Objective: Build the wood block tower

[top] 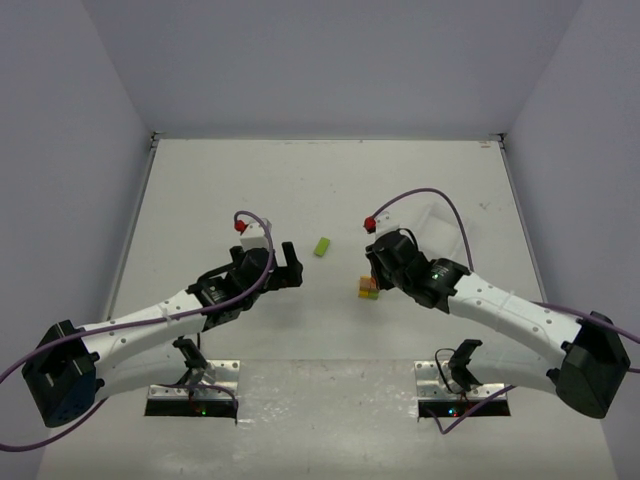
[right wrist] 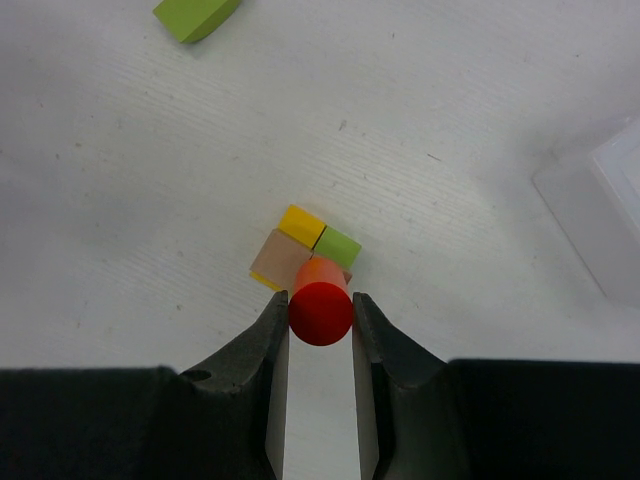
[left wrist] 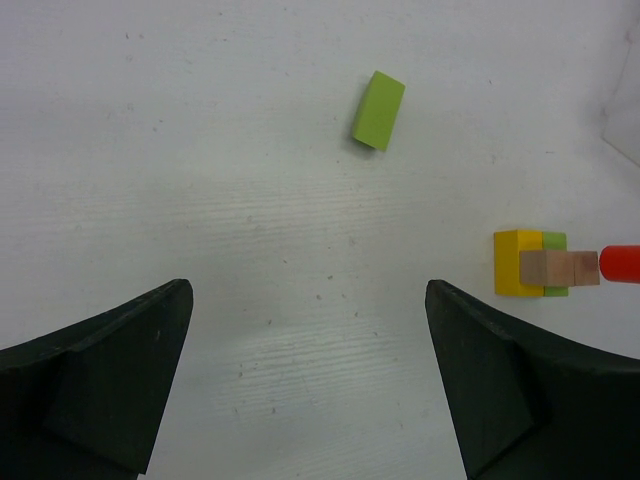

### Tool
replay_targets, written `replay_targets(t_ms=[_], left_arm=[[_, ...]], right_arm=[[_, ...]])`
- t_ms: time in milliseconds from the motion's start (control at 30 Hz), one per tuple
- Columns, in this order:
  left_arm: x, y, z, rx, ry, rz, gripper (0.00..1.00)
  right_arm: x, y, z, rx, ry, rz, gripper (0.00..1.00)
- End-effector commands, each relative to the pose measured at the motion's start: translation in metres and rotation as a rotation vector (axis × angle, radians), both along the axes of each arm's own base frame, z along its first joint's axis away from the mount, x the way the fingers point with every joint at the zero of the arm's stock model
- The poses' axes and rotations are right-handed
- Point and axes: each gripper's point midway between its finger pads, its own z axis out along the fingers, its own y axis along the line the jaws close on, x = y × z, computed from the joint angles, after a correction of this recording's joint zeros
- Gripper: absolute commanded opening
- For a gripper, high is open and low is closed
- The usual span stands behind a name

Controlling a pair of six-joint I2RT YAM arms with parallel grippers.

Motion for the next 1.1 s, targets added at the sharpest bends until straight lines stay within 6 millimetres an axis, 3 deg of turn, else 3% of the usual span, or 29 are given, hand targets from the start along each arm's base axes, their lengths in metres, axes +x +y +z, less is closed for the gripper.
replay_targets(t_ms=[0, 1067], left_arm=[[0.009, -0.001, 0.017, -0.039, -0.034, 0.030, 1.00], [0.008, 0.000, 0.016, -0.032, -0.033, 0.022, 1.00]], right_arm=[[0.013, 0.017, 0.022, 0.053, -0.062, 0.015, 0.00], [0.013, 0.026, 0.008, 0.038, -0.010, 0.034, 0.04]])
